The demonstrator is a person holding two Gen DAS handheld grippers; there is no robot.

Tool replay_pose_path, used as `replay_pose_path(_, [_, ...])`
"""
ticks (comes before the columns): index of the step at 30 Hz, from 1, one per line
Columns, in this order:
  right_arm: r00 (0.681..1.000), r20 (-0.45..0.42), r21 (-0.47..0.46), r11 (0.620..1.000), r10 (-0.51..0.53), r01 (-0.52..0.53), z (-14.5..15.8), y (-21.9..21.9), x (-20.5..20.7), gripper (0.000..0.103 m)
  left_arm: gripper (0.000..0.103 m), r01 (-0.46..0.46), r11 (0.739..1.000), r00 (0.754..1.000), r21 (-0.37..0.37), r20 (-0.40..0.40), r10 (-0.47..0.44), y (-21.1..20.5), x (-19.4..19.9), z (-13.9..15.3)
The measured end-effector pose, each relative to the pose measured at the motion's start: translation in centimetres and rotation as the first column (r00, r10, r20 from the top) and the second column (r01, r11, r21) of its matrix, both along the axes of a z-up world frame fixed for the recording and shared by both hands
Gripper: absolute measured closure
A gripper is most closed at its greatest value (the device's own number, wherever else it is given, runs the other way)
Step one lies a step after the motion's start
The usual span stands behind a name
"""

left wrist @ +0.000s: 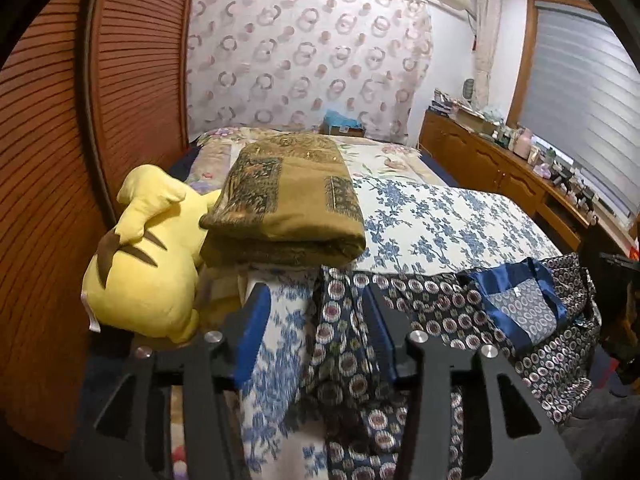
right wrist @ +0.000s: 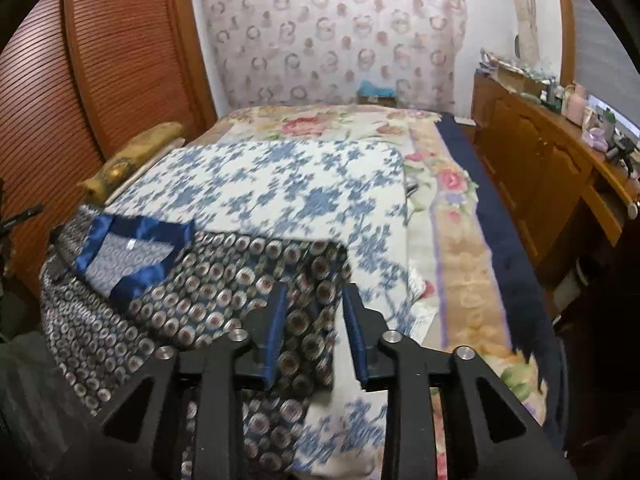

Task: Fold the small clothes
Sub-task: 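Open the right gripper and withdraw it from the folded top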

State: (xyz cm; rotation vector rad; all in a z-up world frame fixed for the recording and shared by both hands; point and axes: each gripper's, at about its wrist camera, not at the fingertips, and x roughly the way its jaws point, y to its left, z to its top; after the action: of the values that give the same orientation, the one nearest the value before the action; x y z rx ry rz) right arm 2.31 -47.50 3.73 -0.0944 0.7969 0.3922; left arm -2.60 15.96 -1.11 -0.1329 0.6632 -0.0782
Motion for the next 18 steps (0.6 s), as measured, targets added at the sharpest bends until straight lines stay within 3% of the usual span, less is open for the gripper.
replay_pose_path(10, [1.0, -0.016, -0.024, 1.0, 0.002, -0.002, -2.2, 2.2, 5.3, 0.055, 0.056, 0.045, 0.999, 0.994, 0.012, -0.103, -0.043, -0.6, 7.0, -3.1])
replay_pose_path(18, [0.993, -0.119, -0.072, 0.997, -0.005, -0.004, -6.0, 2.6, 6.8, 0.05, 0.056, 0.077, 0.997, 0.975, -0.004, -0.209, -0.076, -1.5, 8.0, -6.5])
